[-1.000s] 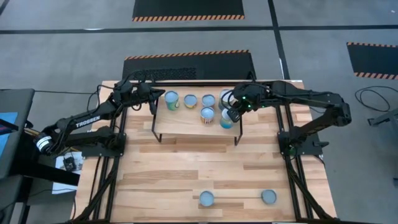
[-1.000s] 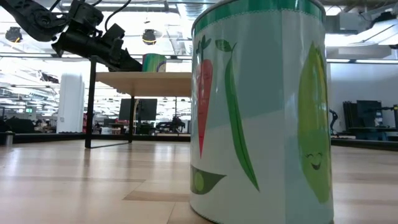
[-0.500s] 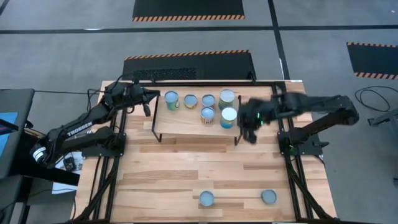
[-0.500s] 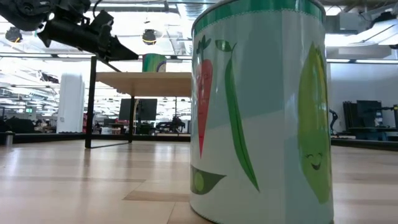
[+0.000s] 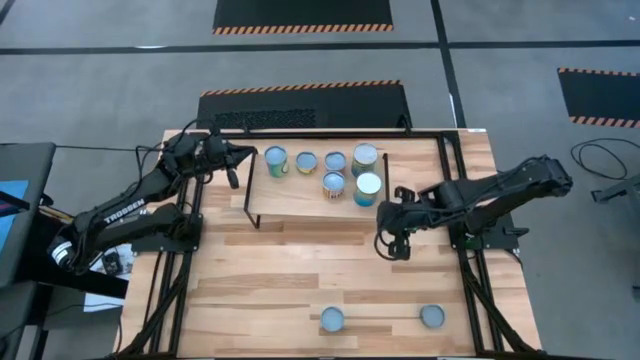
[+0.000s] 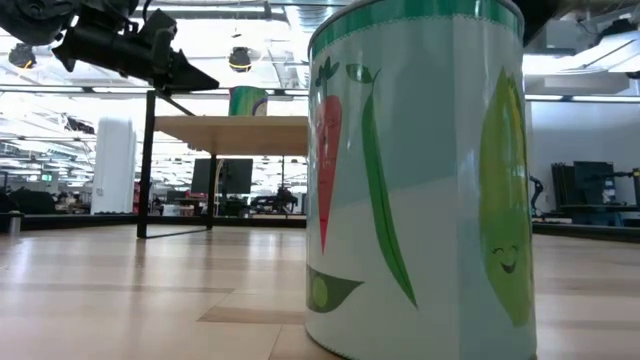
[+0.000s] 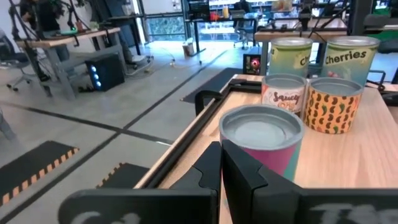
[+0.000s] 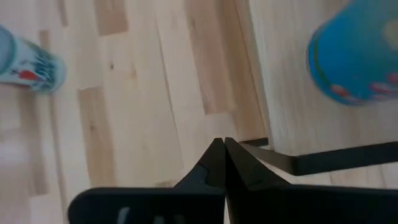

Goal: Pick and place cans onto a shelf
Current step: Adjust the shelf, then put the dark blue can on the shelf

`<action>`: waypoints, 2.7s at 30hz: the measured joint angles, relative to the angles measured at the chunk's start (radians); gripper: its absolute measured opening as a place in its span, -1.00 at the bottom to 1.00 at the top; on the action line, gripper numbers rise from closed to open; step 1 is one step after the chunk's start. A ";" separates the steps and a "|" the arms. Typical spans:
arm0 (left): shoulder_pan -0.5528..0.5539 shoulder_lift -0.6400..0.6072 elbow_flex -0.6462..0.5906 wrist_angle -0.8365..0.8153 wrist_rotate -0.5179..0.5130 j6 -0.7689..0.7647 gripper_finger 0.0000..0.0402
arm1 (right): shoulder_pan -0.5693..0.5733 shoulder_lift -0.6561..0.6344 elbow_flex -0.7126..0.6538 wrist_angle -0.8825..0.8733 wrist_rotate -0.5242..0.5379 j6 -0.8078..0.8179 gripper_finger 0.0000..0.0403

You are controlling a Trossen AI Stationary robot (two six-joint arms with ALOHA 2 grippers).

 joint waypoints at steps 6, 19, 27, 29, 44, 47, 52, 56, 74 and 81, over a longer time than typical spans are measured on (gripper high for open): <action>-0.033 -0.001 0.000 -0.006 -0.004 -0.003 -0.99 | -0.018 0.001 -0.039 -0.051 0.024 0.041 -0.98; -0.111 -0.001 0.000 -0.005 -0.053 -0.003 -0.99 | -0.038 0.001 -0.039 -0.068 0.155 0.080 -0.96; -0.171 -0.001 0.000 0.002 -0.067 0.004 -0.99 | -0.044 -0.001 -0.039 -0.124 0.252 0.092 -0.98; -0.191 -0.001 0.000 0.002 -0.080 0.005 -0.99 | -0.039 -0.003 -0.039 -0.133 0.275 0.093 -0.96; -0.324 -0.001 0.000 0.080 -0.110 0.058 -0.99 | 0.358 0.060 -0.038 -0.062 0.160 0.512 -0.97; -0.333 -0.001 0.000 0.087 -0.094 0.065 -0.99 | 0.457 0.125 -0.038 -0.051 0.107 0.675 -0.97; -0.335 0.000 0.000 0.088 -0.002 0.059 -0.99 | 0.604 0.228 -0.038 0.089 0.072 0.914 -0.90; -0.335 0.001 0.000 0.087 0.039 0.046 -0.99 | 0.692 0.315 -0.035 0.196 -0.012 1.178 -0.77; -0.335 0.002 0.000 0.098 0.035 0.054 -0.99 | 0.735 0.517 0.025 0.084 -0.258 1.409 -0.03; -0.335 0.002 0.000 0.091 0.035 0.054 -0.99 | 0.737 0.430 0.025 -0.078 -0.256 1.410 -0.07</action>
